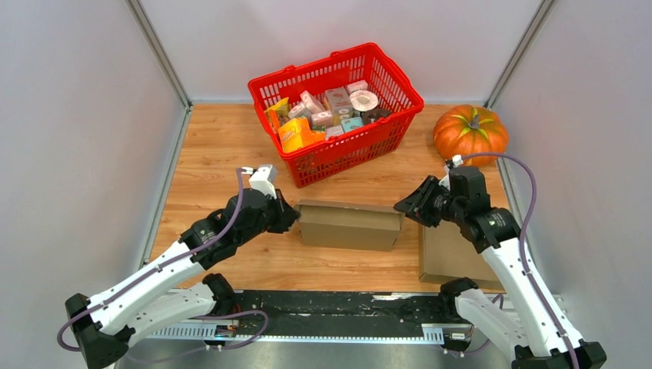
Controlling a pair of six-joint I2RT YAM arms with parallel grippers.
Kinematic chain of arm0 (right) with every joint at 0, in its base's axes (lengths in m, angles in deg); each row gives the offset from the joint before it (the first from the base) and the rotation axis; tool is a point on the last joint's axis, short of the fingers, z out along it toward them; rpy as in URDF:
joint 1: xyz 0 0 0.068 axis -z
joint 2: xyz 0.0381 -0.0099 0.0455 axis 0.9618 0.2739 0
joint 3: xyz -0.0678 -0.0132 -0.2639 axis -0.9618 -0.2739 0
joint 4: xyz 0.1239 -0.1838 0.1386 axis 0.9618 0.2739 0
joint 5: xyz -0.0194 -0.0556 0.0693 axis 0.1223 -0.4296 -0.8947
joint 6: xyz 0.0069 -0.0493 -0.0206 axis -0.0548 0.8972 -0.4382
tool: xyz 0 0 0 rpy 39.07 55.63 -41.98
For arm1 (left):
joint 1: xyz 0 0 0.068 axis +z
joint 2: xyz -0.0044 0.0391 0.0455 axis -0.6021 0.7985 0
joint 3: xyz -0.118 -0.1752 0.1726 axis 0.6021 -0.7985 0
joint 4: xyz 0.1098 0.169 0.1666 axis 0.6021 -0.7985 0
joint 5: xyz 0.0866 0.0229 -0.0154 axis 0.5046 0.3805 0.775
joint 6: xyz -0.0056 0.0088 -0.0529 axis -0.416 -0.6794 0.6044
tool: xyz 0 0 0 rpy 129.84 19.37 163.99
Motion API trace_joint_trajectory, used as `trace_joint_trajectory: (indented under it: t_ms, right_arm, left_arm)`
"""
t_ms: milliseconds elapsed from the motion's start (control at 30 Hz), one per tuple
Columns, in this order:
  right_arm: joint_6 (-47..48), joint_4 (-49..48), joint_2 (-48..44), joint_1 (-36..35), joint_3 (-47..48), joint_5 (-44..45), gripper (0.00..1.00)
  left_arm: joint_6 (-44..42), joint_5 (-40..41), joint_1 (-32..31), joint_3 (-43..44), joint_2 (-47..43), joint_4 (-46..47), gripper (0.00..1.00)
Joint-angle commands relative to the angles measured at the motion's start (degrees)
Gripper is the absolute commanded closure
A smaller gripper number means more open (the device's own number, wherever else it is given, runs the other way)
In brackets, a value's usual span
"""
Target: Fold the paper box
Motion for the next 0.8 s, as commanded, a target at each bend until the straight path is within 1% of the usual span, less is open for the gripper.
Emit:
trace_joint_trajectory:
  t_ms: [0,33,100,133,167,200,233,267,333,367,400,433,467,500,533,567,600,633,667,700,767]
  right_arm:
    - [-2.0,-3.3,-2.7,-0.2,-3.5,-3.2,0.68]
    - [-1.9,-3.3,-3.2,-0.2,-4.4,-2.9,0.68]
    - [-1.3,-3.9,-4.8,-0.2,-6.9,-2.5,0.68]
    - [-1.3,-4.2,-5.2,-0.2,-7.5,-2.6,0.68]
    - [-0.8,-5.4,-5.6,-0.2,-8.1,-2.7,0.68]
    - [-0.6,-6.1,-6.2,-0.3,-9.2,-3.0,0.68]
    - [-0.4,-6.9,-6.4,-0.3,-9.7,-3.1,0.68]
    - [0.0,-8.1,-6.5,-0.4,-10.0,-3.2,0.68]
    - [1.7,-8.2,-6.3,-0.7,-10.4,-2.7,0.68]
    - [2.2,-8.1,-6.3,-0.9,-10.5,-2.4,0.68]
    - [3.0,-8.0,-6.5,-0.9,-10.5,-1.5,0.68]
    - [3.2,-8.1,-6.6,-0.9,-10.7,-1.3,0.68]
    - [3.2,-8.6,-6.7,-0.9,-10.9,-1.2,0.68]
    - [3.3,-8.7,-7.1,-0.9,-10.9,-0.9,0.68]
    - [3.6,-8.9,-7.2,-1.4,-11.1,-0.6,0.68]
    - [3.9,-9.0,-7.3,-1.6,-11.3,-0.4,0.67]
    - [4.4,-8.9,-7.8,-1.8,-11.4,0.1,0.67]
    - [4.8,-9.1,-8.1,-2.1,-11.8,0.2,0.67]
    - [5.2,-9.3,-8.3,-2.1,-12.3,0.3,0.67]
    - [5.5,-9.4,-8.5,-2.4,-12.5,0.2,0.66]
    - [7.0,-9.0,-8.4,-2.6,-12.5,-0.3,0.64]
  left_arm:
    - [0.5,-1.9,-0.4,0.6,-0.3,-5.7,0.91]
    - [0.6,-2.1,-0.4,0.8,-1.8,-6.4,0.76]
    - [0.2,-2.5,-0.3,3.0,-3.7,-8.2,0.62]
    - [-0.3,-2.7,-0.3,4.4,-5.0,-11.5,0.4]
    - [-1.9,-3.3,-0.1,8.3,-5.3,-13.2,0.33]
    - [-2.9,-5.4,-0.1,10.7,-5.1,-15.1,0.3]
    - [-3.9,-6.4,0.0,13.0,-4.3,-18.6,0.32]
    - [-5.3,-7.1,0.1,17.4,-3.6,-20.3,0.36]
    - [-6.4,-9.2,0.8,21.1,-1.2,-22.7,0.47]
    - [-7.3,-10.0,1.3,23.9,-0.2,-22.8,0.51]
    - [-7.5,-12.7,1.9,24.7,0.7,-22.4,0.55]
    - [-7.6,-13.8,2.1,25.2,2.8,-20.7,0.64]
    - [-7.1,-14.9,2.3,25.4,4.0,-19.8,0.7]
    - [-6.9,-17.6,2.3,25.0,5.0,-18.4,0.74]
    - [-6.9,-19.0,2.3,24.3,6.7,-14.7,0.78]
    - [-6.9,-19.8,2.3,22.0,7.3,-12.9,0.8]
    - [-6.9,-19.9,2.3,20.5,7.8,-11.3,0.8]
    - [-7.3,-19.7,2.3,18.9,8.0,-7.7,0.82]
    - [-7.9,-19.2,2.3,15.5,8.1,-6.1,0.82]
    - [-8.1,-17.9,2.3,13.8,7.9,-4.4,0.83]
    - [-8.0,-17.7,2.3,10.5,8.1,-2.2,0.85]
